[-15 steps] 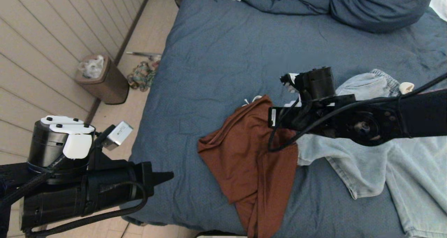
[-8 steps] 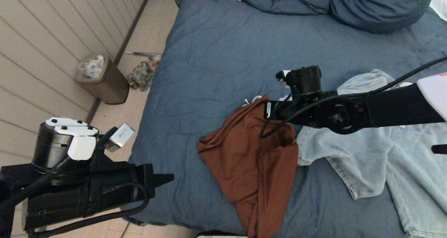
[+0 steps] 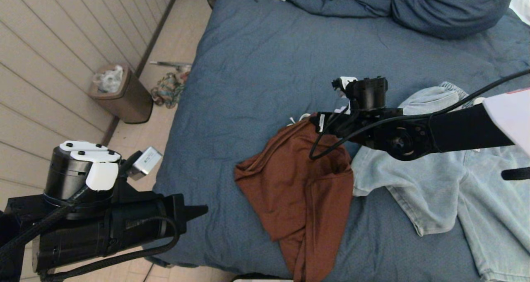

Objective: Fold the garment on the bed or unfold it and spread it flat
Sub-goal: Unford the brown shorts

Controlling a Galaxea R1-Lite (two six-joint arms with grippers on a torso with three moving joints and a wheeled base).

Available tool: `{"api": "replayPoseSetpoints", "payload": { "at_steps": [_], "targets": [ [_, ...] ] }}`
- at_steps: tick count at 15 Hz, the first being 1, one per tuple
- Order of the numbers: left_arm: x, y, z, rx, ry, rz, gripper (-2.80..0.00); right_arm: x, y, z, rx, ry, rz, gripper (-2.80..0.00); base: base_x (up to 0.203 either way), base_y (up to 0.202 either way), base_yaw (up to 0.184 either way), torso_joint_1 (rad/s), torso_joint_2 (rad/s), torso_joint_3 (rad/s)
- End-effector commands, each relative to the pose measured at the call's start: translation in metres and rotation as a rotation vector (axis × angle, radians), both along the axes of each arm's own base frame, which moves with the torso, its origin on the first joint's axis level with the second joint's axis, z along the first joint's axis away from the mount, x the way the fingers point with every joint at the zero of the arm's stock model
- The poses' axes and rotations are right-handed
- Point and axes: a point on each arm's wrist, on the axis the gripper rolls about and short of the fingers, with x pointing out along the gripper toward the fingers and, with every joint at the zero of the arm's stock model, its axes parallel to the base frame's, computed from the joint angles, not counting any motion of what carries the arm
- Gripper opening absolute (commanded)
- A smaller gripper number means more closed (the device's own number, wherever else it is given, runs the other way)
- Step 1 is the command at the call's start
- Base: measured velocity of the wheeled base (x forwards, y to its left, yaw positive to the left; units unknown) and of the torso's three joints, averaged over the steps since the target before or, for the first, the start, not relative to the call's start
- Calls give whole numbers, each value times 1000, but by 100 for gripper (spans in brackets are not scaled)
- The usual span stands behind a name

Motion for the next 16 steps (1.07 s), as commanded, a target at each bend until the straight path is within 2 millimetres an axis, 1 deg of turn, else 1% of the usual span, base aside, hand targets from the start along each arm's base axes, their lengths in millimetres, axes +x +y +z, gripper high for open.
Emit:
{"api": "replayPoseSetpoints", "payload": {
  "at_steps": [1,2,3,7,9,11,14,15,16],
  "targets": [
    [0,0,0,-5,-1,1,-280,14,5,-30,-20,63,-5,0,0,0,0,0,0,0],
    [0,0,1,-4,-2,1,-280,20,7,-41,-23,76,-10,0,0,0,0,0,0,0],
    [0,0,1,-5,-1,1,-280,22,8,-43,-13,73,-13,-280,0,0,0,0,0,0],
    [0,0,0,0,0,-1,-280,13,14,-28,28,50,-3,-280,0,0,0,0,0,0],
    [1,-1,-1,1,3,-2,-280,-3,21,-8,62,18,21,-280,0,0,0,0,0,0],
    [1,-1,-2,3,5,-6,-280,-28,28,20,101,-26,62,-280,0,0,0,0,0,0],
    [1,-1,-2,4,6,-7,-280,-76,39,64,147,-71,147,-280,0,0,0,0,0,0],
    [1,-1,-2,3,5,-7,-280,-92,45,74,168,-77,183,-280,0,0,0,0,0,0],
    [1,-1,-1,2,4,-7,-280,-105,51,80,189,-66,213,-280,0,0,0,0,0,0]
  ]
}}
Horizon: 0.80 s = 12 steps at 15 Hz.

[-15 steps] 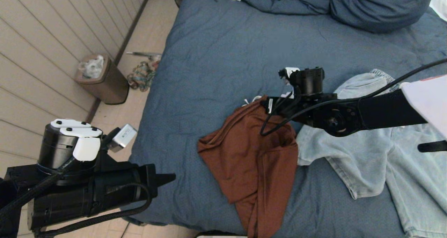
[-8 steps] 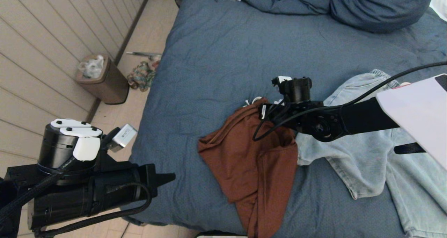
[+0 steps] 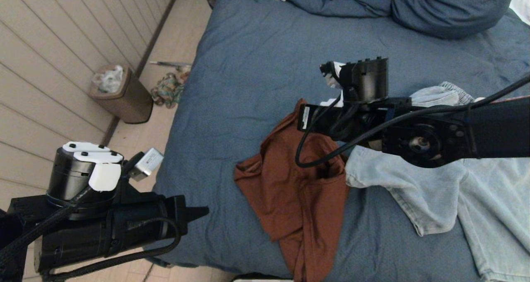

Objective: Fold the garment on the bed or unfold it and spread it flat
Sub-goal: Unford the brown shorts

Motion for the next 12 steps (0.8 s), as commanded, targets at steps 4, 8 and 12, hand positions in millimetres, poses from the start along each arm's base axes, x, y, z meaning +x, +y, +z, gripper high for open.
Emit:
{"api": "replayPoseSetpoints", "payload": {
  "at_steps": [4,8,12],
  "targets": [
    [-1,1,3,-13,-9,7,-280,-67,32,28,91,51,173,-280,0,0,0,0,0,0],
    [-5,4,10,-33,-31,11,-280,-78,22,50,152,14,174,-280,0,0,0,0,0,0],
    [-4,3,9,-30,-28,11,-280,-103,2,66,126,16,192,-280,0,0,0,0,0,0]
  ]
}}
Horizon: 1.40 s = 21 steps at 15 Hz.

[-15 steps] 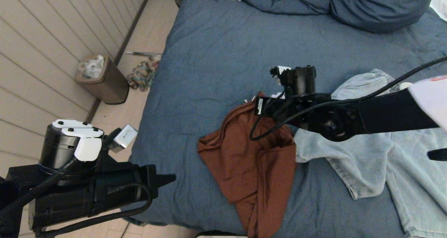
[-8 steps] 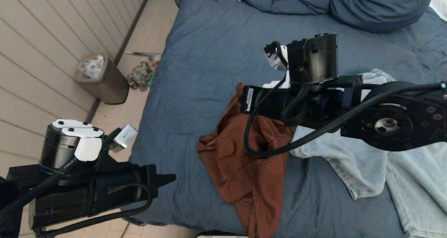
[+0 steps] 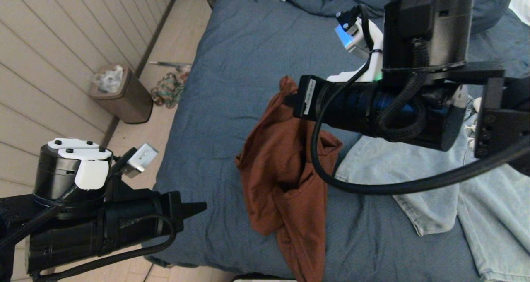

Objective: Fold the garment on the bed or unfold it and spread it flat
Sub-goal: Unford the brown shorts

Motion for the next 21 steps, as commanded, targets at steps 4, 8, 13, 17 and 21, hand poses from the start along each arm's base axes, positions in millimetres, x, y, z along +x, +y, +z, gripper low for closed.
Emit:
{"api": "replayPoseSetpoints", "payload": {
  "at_steps": [4,8,13,17,21],
  "targets": [
    [-1,1,1,-6,-4,0,-280,-18,-9,-34,-170,109,33,-280,0,0,0,0,0,0],
    [-2,1,2,-8,-8,-2,-280,-41,-13,-98,-356,240,93,-280,0,0,0,0,0,0],
    [-6,4,7,-21,-30,-3,-280,-75,-51,-149,-486,354,106,-280,0,0,0,0,0,0],
    [-7,5,10,-28,-38,-2,-280,-96,-81,-184,-543,416,91,-280,0,0,0,0,0,0],
    [-7,5,8,-25,-32,-2,-280,-108,-98,-207,-549,425,82,-32,0,0,0,0,0,0]
  ]
}}
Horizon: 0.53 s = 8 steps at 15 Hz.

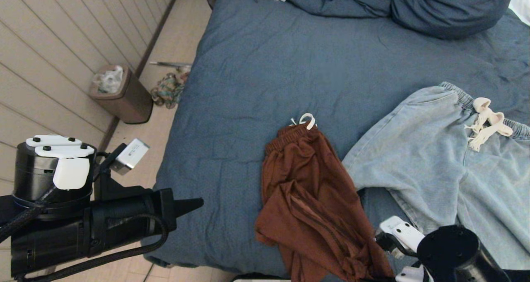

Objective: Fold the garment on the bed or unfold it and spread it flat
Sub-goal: Unford the brown shorts

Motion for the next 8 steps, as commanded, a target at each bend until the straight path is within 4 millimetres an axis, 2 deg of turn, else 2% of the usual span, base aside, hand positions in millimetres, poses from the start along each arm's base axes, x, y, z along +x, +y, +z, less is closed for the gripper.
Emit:
{"api": "replayPoseSetpoints", "payload": {
  "at_steps": [1,5,8],
  "targets": [
    [0,0,-1,-2,4,1,-280,-8,-10,-12,-11,9,-4,0,0,0,0,0,0,0],
    [1,-1,-3,2,11,0,-280,0,-20,-7,1,-21,-67,0,0,0,0,0,0,0],
    [1,-1,-4,5,15,0,-280,26,-18,26,119,-148,-140,0,0,0,0,0,0,0]
  ]
}}
